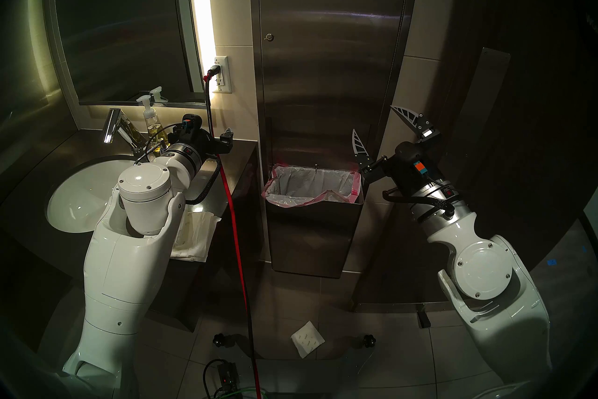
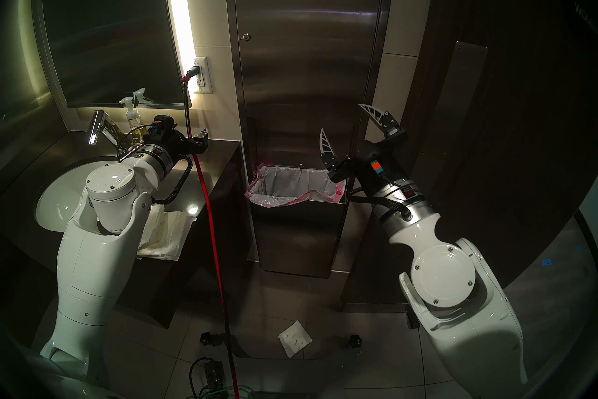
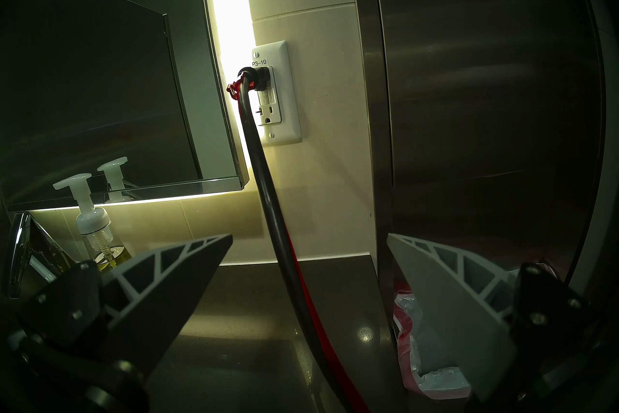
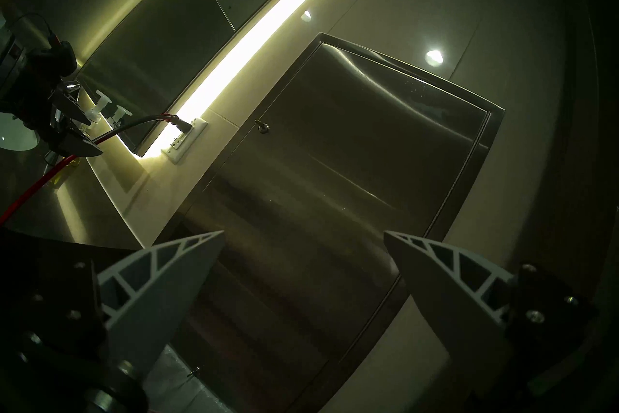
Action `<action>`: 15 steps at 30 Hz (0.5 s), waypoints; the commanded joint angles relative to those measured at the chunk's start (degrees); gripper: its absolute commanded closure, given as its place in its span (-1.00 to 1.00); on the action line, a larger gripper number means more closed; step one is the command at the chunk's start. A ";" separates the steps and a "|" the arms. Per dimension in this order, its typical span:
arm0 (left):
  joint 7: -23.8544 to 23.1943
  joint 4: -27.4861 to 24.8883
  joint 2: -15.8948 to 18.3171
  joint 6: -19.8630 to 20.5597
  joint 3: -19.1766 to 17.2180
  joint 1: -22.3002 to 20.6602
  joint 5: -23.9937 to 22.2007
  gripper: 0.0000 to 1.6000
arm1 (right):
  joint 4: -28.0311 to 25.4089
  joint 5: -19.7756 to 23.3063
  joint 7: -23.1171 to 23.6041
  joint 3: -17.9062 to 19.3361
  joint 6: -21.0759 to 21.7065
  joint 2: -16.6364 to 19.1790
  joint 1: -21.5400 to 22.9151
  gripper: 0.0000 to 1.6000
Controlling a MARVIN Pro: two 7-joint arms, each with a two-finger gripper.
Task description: Twist key and open towel dispenser
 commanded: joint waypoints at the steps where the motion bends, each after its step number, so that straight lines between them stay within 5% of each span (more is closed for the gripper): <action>1: -0.02 -0.49 -0.09 -0.08 -0.15 -0.65 -0.09 -1.00 | 0.26 -2.34 1.44 -0.63 0.04 -0.93 6.24 -1.00; 15: -0.21 -0.48 -0.24 -0.09 -0.23 -0.62 0.14 -1.00 | 3.87 -7.50 6.06 -2.49 0.31 -2.81 14.90 -1.00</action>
